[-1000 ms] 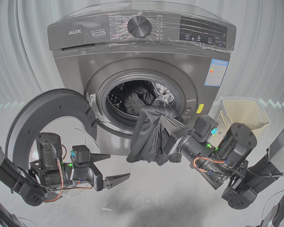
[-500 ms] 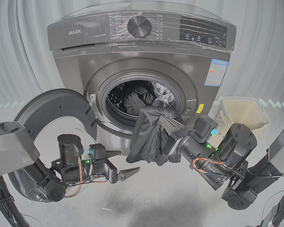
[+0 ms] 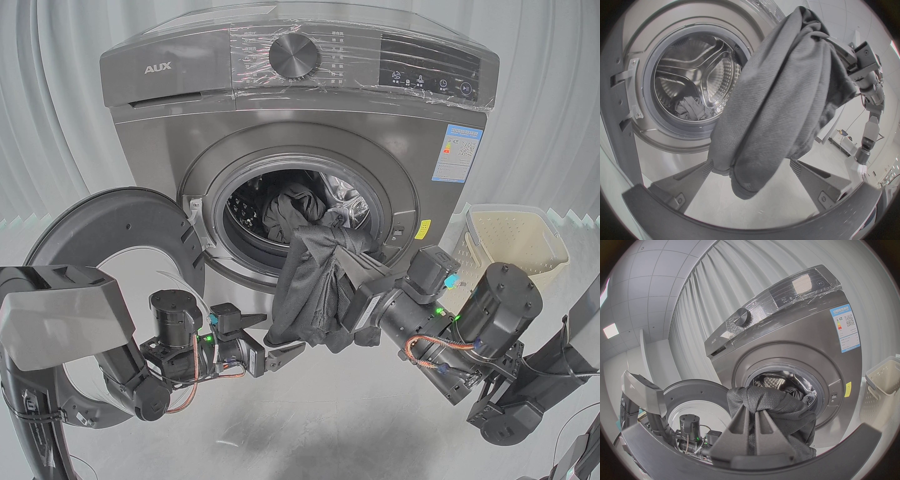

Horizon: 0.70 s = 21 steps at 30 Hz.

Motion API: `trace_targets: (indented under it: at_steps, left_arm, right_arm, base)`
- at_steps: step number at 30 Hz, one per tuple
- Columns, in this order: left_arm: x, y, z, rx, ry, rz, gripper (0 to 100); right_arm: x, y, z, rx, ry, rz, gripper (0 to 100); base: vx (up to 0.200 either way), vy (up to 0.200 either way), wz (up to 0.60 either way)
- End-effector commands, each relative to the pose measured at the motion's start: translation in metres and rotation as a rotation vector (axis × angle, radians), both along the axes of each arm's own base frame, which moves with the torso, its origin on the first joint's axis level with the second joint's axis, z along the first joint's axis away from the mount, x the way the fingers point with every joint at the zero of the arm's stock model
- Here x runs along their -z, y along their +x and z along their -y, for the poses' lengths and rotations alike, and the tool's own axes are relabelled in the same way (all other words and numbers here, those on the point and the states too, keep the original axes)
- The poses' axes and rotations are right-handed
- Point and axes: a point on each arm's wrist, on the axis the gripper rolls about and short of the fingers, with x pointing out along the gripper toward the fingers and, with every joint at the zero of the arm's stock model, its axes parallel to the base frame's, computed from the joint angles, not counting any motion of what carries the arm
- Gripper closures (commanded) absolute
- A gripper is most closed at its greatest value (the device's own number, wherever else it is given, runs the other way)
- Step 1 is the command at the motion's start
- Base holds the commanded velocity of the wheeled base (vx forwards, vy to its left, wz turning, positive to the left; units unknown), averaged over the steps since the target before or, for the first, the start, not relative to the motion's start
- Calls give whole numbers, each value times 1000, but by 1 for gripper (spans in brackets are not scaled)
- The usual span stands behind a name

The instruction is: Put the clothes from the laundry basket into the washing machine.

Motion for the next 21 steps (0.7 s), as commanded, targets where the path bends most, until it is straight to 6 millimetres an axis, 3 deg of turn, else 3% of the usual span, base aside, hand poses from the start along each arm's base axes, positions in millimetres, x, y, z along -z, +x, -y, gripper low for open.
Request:
trace_targets:
  at_steps: [1,7,8,19,21]
  left_arm:
    - [12,6,2,-6,6,-19,0]
    - [13,14,5,-36,-6,20,0]
    - [13,14,5,-36,-6,20,100]
    - [7,5,5,-26,-34,73,100]
    - [5,-5,0,-27,-43,93,100]
  right_arm:
    - [0,0,0,-1,-1,-1,100]
    - [0,-1,0,-4,-1,-1,100]
    - [0,-1,0,-4,-1,-1,100]
    - [5,5,1,12,-13,-11,100]
    - [11,9,2,24,-24,-23,100]
  base:
    - [0,0,0]
    - [0,0,0]
    - [0,0,0]
    - [0,0,0]
    - [0,0,0]
